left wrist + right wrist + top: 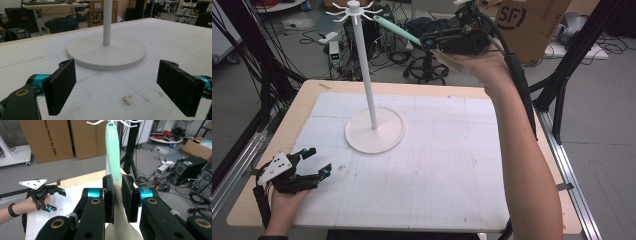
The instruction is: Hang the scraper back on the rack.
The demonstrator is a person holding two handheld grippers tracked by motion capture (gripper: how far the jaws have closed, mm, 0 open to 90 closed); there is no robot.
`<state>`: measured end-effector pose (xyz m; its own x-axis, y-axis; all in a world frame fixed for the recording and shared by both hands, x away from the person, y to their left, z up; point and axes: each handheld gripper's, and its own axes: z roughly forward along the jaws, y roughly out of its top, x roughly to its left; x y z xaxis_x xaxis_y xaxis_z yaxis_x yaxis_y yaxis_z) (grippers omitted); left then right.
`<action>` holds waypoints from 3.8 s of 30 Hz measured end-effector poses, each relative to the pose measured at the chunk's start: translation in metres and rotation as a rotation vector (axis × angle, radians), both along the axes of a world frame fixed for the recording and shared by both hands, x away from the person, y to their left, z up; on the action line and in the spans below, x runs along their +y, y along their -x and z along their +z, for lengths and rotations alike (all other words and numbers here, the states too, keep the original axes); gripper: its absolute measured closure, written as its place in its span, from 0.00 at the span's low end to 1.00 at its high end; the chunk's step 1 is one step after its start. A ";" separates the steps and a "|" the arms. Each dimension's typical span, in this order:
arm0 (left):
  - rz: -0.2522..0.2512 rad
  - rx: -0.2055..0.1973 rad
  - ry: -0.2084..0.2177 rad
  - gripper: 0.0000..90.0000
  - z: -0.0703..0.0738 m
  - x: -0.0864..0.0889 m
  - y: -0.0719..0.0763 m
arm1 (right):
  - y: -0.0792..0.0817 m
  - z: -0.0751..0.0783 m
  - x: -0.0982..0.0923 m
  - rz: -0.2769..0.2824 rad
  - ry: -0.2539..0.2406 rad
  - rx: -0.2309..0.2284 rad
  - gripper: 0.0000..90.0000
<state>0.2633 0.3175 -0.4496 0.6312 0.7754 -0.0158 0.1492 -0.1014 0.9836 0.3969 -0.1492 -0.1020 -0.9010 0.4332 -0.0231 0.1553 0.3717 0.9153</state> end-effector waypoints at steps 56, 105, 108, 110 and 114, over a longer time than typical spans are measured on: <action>-0.002 0.001 -0.004 0.18 0.000 0.000 0.000 | -0.021 -0.028 0.027 -0.008 0.069 0.011 0.78; 0.004 -0.015 -0.015 0.18 0.000 -0.001 0.002 | 0.114 -0.326 -0.146 -0.270 -0.058 0.000 0.26; 0.004 -0.015 -0.015 0.18 0.000 -0.001 0.002 | 0.114 -0.331 -0.151 -0.291 -0.057 0.008 0.25; 0.005 -0.015 -0.013 0.18 0.000 -0.002 0.002 | 0.114 -0.335 -0.154 -0.310 -0.070 0.013 0.25; 0.005 -0.015 -0.012 0.18 0.000 -0.001 0.002 | 0.114 -0.339 -0.158 -0.326 -0.070 0.020 0.25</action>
